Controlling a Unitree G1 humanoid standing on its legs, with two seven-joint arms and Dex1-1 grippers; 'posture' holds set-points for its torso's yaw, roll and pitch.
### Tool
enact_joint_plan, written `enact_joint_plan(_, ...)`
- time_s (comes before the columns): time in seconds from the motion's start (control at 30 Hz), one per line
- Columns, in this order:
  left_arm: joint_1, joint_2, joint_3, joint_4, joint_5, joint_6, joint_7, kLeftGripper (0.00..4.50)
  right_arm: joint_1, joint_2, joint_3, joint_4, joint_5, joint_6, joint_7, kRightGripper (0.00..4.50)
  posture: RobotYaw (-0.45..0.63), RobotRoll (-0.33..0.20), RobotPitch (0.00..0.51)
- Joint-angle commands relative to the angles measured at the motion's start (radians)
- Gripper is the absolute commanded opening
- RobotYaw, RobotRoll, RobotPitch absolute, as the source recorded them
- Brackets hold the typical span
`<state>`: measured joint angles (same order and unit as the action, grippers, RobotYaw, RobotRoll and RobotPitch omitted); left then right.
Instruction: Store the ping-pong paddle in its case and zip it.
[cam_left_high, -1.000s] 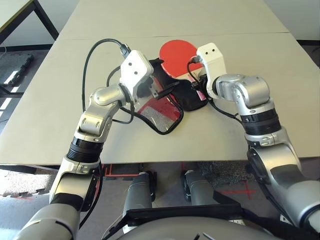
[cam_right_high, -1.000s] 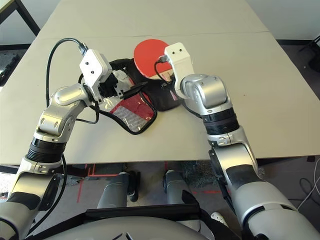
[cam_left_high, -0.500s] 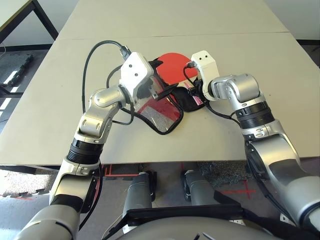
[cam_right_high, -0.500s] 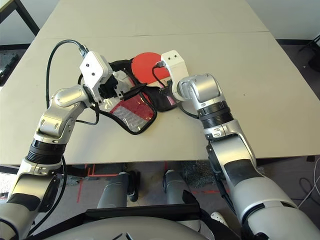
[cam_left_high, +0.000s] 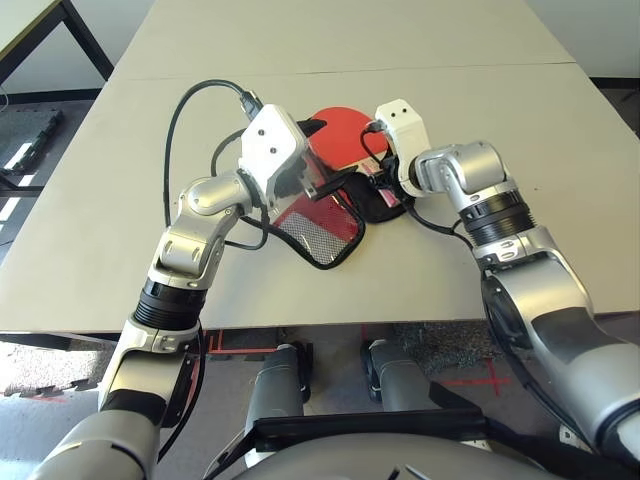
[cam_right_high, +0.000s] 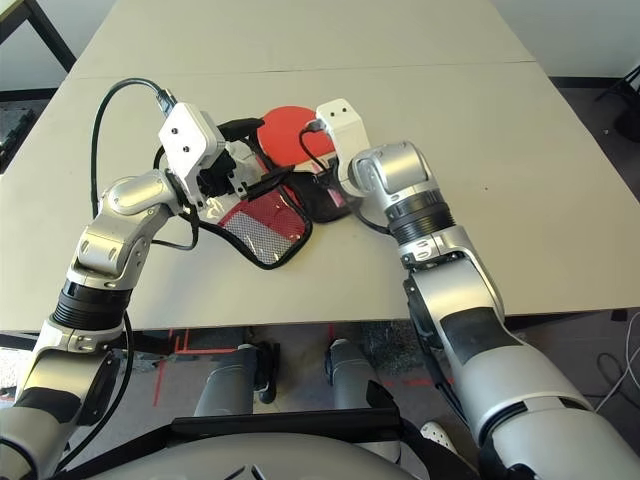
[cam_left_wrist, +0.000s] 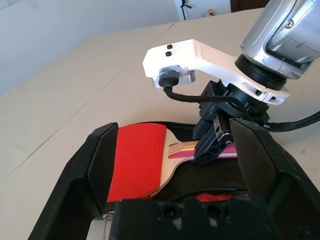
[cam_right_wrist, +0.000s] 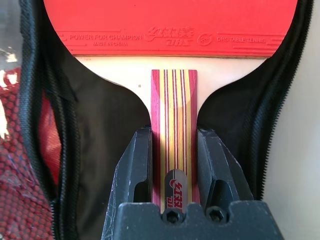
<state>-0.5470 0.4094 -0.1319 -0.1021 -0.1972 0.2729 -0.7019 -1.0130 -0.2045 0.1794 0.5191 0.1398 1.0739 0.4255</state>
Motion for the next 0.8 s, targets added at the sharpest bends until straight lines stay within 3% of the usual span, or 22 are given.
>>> enact_joint_plan(0.03,0.016,0.001,-0.013,-0.015,0.01,0.006,-0.002,4.5,-0.015,0.019,-0.035,0.013,0.013,0.02,-0.003,1.05,-0.01,0.0,0.182)
enact_joint_plan(0.13,0.018,0.003,-0.013,-0.017,0.011,0.008,-0.003,4.5,-0.018,0.027,-0.07,0.015,0.013,0.047,-0.028,1.05,0.0,0.0,0.183)
enact_joint_plan(0.47,0.016,0.011,-0.006,-0.013,0.012,0.007,-0.004,4.5,0.015,-0.056,-0.071,-0.092,0.049,0.145,0.056,4.48,0.0,0.0,0.184)
enact_joint_plan(0.67,-0.011,0.037,0.066,-0.02,-0.025,0.039,0.01,4.5,0.078,-0.169,-0.018,-0.285,0.123,0.185,0.2,4.48,0.0,0.0,0.187)
enact_joint_plan(0.8,-0.083,0.096,0.165,-0.015,-0.061,0.085,0.017,4.5,0.142,-0.296,0.011,-0.394,0.165,0.093,0.347,4.48,0.01,0.0,0.188)
